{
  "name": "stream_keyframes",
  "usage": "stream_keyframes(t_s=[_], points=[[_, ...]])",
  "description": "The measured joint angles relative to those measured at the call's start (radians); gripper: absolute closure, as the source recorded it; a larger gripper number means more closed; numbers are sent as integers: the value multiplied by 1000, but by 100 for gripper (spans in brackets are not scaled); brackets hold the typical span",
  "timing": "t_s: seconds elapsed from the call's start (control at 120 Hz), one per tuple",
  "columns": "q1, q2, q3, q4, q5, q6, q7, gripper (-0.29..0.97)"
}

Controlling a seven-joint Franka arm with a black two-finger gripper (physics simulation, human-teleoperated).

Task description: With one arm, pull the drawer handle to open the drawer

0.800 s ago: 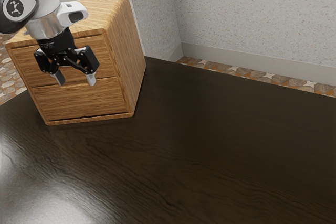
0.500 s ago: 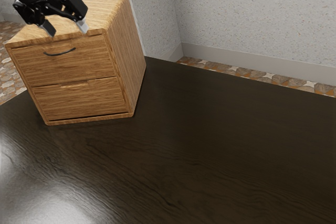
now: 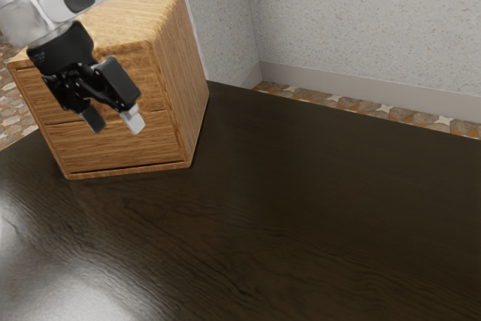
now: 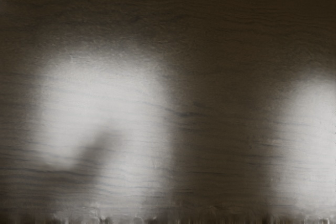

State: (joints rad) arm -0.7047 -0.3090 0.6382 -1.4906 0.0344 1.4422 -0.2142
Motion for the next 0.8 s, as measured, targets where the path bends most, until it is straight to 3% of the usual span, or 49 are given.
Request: stream_keyframes(t_s=[0.1,0.192,0.375,0.525,0.667,0.717,0.8], points=[[95,-270,-161,-388,39,-14,-12,0],[126,-348,-211,-520,57,-29,-22,0],[151,-361,-242,-546,216,-34,118,0],[183,-363,-244,-548,332,-27,340,0],[213,-361,-235,-547,443,62,588,0],[161,-359,-181,-536,464,101,664,0],[1,-365,-18,-500,482,167,778,0]])
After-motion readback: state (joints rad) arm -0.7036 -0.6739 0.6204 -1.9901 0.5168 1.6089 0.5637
